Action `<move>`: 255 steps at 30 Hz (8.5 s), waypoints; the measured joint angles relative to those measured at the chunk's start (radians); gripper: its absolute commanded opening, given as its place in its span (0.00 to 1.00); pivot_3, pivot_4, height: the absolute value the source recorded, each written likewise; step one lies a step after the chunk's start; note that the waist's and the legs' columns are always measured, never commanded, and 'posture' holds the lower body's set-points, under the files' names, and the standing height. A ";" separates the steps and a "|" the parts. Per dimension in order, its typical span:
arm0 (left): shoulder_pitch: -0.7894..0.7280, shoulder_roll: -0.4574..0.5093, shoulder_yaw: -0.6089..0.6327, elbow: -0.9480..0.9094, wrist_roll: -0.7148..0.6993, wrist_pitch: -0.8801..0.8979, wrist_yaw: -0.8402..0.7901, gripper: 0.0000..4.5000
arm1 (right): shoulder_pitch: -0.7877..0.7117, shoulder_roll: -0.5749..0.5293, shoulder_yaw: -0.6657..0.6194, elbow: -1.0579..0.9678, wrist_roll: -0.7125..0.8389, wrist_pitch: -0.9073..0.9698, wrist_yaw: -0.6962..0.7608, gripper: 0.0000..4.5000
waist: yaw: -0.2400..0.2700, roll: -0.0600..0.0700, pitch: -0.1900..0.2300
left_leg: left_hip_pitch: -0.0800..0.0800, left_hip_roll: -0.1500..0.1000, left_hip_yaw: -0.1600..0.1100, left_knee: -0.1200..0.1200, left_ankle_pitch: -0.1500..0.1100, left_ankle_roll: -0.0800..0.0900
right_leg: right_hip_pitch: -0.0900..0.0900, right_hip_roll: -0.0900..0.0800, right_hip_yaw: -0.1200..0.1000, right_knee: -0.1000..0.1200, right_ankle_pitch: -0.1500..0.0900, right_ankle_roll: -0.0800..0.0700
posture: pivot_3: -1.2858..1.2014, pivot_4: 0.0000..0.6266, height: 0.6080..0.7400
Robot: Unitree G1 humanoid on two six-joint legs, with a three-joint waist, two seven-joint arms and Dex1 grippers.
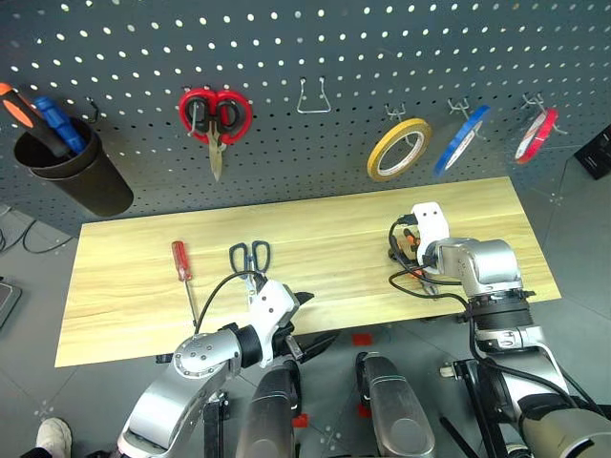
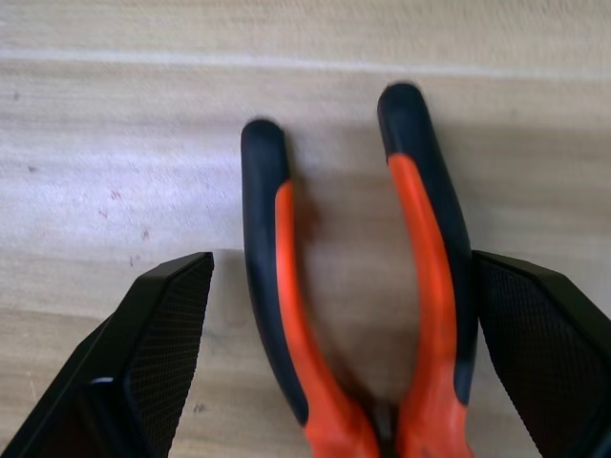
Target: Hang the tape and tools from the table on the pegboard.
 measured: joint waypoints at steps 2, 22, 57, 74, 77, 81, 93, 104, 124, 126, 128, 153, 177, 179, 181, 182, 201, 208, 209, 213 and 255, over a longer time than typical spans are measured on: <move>0.000 0.001 0.002 -0.002 -0.001 0.007 0.002 1.00 | -0.006 -0.011 0.017 0.026 -0.010 -0.038 0.007 0.99 | 0.003 0.000 0.000 | 0.000 0.000 0.000 0.000 0.000 0.000 | 0.000 0.000 0.000 0.000 0.000 0.000 | 0.47 0.76 1.00; -0.016 0.002 0.020 -0.030 -0.041 0.007 0.000 1.00 | 0.017 -0.094 0.106 -0.016 -0.031 -0.133 0.155 0.66 | 0.014 -0.002 0.004 | -0.007 0.001 -0.001 -0.001 0.001 -0.002 | -0.007 0.000 -0.003 0.000 0.000 0.000 | 0.47 0.64 1.00; -0.159 -0.045 0.408 -0.323 -0.272 0.114 0.473 1.00 | -0.246 0.312 -0.059 -0.136 0.115 -0.907 0.063 0.66 | 0.090 -0.014 -0.213 | -0.010 -0.001 -0.006 -0.002 0.009 -0.015 | -0.007 0.009 -0.010 -0.001 0.001 -0.001 | 0.53 0.13 1.00; -0.333 -0.095 0.260 -0.069 -0.147 0.003 0.427 1.00 | -0.290 0.306 -0.059 0.298 -0.021 -1.313 -0.048 0.66 | 0.084 -0.014 -0.223 | -0.010 0.000 -0.005 -0.002 0.009 -0.015 | -0.007 0.009 -0.009 0.000 0.001 -0.001 | 0.53 0.24 1.00; -0.333 -0.095 0.254 -0.069 -0.147 0.003 0.426 1.00 | -0.273 0.309 -0.059 0.332 -0.030 -1.340 -0.056 0.66 | 0.082 -0.014 -0.223 | -0.010 0.000 -0.006 -0.002 0.009 -0.015 | -0.008 0.009 -0.009 0.000 0.001 -0.001 | 0.53 0.24 1.00; -0.333 -0.095 0.254 -0.069 -0.147 0.004 0.424 1.00 | -0.267 0.315 -0.059 0.353 -0.035 -1.351 -0.070 0.66 | 0.082 -0.014 -0.223 | -0.010 0.000 -0.006 -0.002 0.009 -0.015 | -0.007 0.009 -0.009 0.000 0.001 -0.001 | 0.53 0.24 1.00; -0.341 -0.095 0.254 -0.069 -0.148 0.007 0.410 1.00 | -0.246 0.319 -0.043 0.356 -0.048 -1.352 -0.079 1.00 | 0.082 -0.014 -0.222 | -0.010 0.000 -0.006 -0.002 0.008 -0.015 | -0.007 0.009 -0.009 0.000 0.001 -0.001 | 0.53 0.27 1.00; -0.328 -0.095 0.255 -0.070 -0.151 0.011 0.407 1.00 | -0.192 0.308 -0.042 0.288 -0.027 -1.302 -0.042 1.00 | 0.080 -0.013 -0.222 | -0.009 0.000 -0.006 -0.002 0.008 -0.014 | -0.006 0.008 -0.008 0.000 0.001 -0.001 | 0.52 0.29 1.00; -0.136 -0.179 0.246 0.040 0.002 0.049 0.579 1.00 | 0.259 -0.113 0.154 -0.359 0.197 -0.940 0.638 1.00 | 0.077 -0.002 -0.193 | 0.006 -0.002 -0.008 -0.001 0.000 0.000 | 0.012 0.004 -0.009 -0.007 -0.001 -0.002 | 0.48 0.47 1.00; -0.137 -0.215 0.234 0.116 0.035 0.052 0.611 1.00 | 0.312 -0.149 0.177 -0.354 0.192 -0.982 0.706 1.00 | 0.075 -0.003 -0.177 | 0.005 -0.002 -0.007 0.000 0.000 0.000 | 0.011 0.002 -0.009 -0.006 -0.001 -0.002 | 0.48 0.52 1.00; -0.136 -0.245 0.213 0.177 0.062 0.066 0.635 1.00 | 0.347 -0.174 0.190 -0.342 0.189 -1.018 0.768 1.00 | 0.070 -0.005 -0.154 | 0.005 -0.001 -0.007 0.000 0.000 -0.001 | 0.010 0.001 -0.008 -0.005 -0.001 -0.002 | 0.48 0.55 1.00; -0.173 -0.340 0.122 0.298 0.223 0.285 0.729 1.00 | 0.349 -0.195 0.225 -0.309 0.177 -1.086 0.940 1.00 | 0.047 -0.007 0.002 | 0.004 0.000 -0.010 0.001 0.001 -0.002 | 0.009 -0.001 -0.010 0.000 -0.001 -0.003 | 0.46 0.75 1.00; -0.164 -0.392 0.196 0.267 0.215 0.339 0.691 0.12 | 0.312 -0.173 0.225 -0.283 0.168 -1.084 0.938 1.00 | 0.047 -0.007 0.006 | 0.004 0.000 -0.010 0.000 0.001 -0.003 | 0.008 -0.001 -0.011 -0.001 -0.001 -0.003 | 0.47 0.71 1.00; -0.161 -0.388 0.196 0.266 0.216 0.334 0.684 0.12 | 0.310 -0.168 0.225 -0.276 0.168 -1.084 0.938 1.00 | 0.047 -0.007 0.006 | 0.004 0.000 -0.010 0.000 0.001 -0.003 | 0.008 -0.001 -0.011 -0.001 -0.001 -0.003 | 0.47 0.68 1.00; -0.148 -0.362 0.183 0.257 0.221 0.325 0.666 0.12 | 0.308 -0.168 0.224 -0.276 0.168 -1.084 0.939 1.00 | 0.047 -0.007 0.006 | 0.004 0.000 -0.010 -0.001 0.001 -0.003 | 0.008 -0.001 -0.011 -0.002 -0.001 -0.003 | 0.47 0.65 1.00; -0.139 -0.350 0.176 0.253 0.223 0.318 0.661 0.12 | 0.308 -0.169 0.223 -0.276 0.168 -1.084 0.939 1.00 | 0.047 -0.007 0.006 | 0.004 0.000 -0.010 -0.001 0.002 -0.004 | 0.007 -0.001 -0.011 -0.002 -0.001 -0.003 | 0.47 0.63 1.00; 0.134 0.000 -0.009 -0.026 0.601 -0.205 0.612 0.12 | 0.239 -0.111 0.054 -0.484 0.387 -0.841 0.725 1.00 | 0.048 -0.008 -0.075 | -0.013 0.000 -0.015 -0.003 0.009 -0.017 | -0.007 -0.001 -0.015 -0.002 -0.001 -0.003 | 0.46 0.28 1.00; 0.065 -0.007 0.083 -0.037 0.699 -0.349 0.659 0.12 | 0.186 -0.038 0.034 -0.497 0.433 -0.820 0.645 1.00 | 0.055 -0.011 -0.132 | -0.013 -0.001 -0.015 -0.002 0.009 -0.016 | -0.007 0.000 -0.015 -0.003 -0.001 -0.003 | 0.46 0.23 1.00; 0.048 -0.015 0.093 -0.037 0.701 -0.365 0.659 0.12 | 0.177 -0.031 0.033 -0.497 0.434 -0.821 0.636 1.00 | 0.055 -0.011 -0.137 | -0.013 -0.001 -0.015 -0.003 0.009 -0.016 | -0.007 0.000 -0.015 -0.003 -0.001 -0.003 | 0.46 0.21 1.00; -0.005 -0.033 0.119 -0.027 0.698 -0.390 0.648 0.12 | 0.160 -0.016 0.027 -0.487 0.433 -0.830 0.626 1.00 | 0.055 -0.012 -0.158 | -0.013 -0.001 -0.014 -0.003 0.009 -0.016 | -0.007 0.000 -0.015 -0.002 -0.001 -0.003 | 0.46 0.21 1.00; -0.091 -0.205 0.160 0.132 0.603 -0.239 0.536 0.68 | 0.173 -0.044 0.029 -0.462 0.400 -0.856 0.606 1.00 | 0.047 -0.011 -0.202 | -0.012 -0.002 -0.012 0.000 0.008 -0.014 | -0.006 0.001 -0.012 0.000 -0.001 -0.003 | 0.45 0.26 1.00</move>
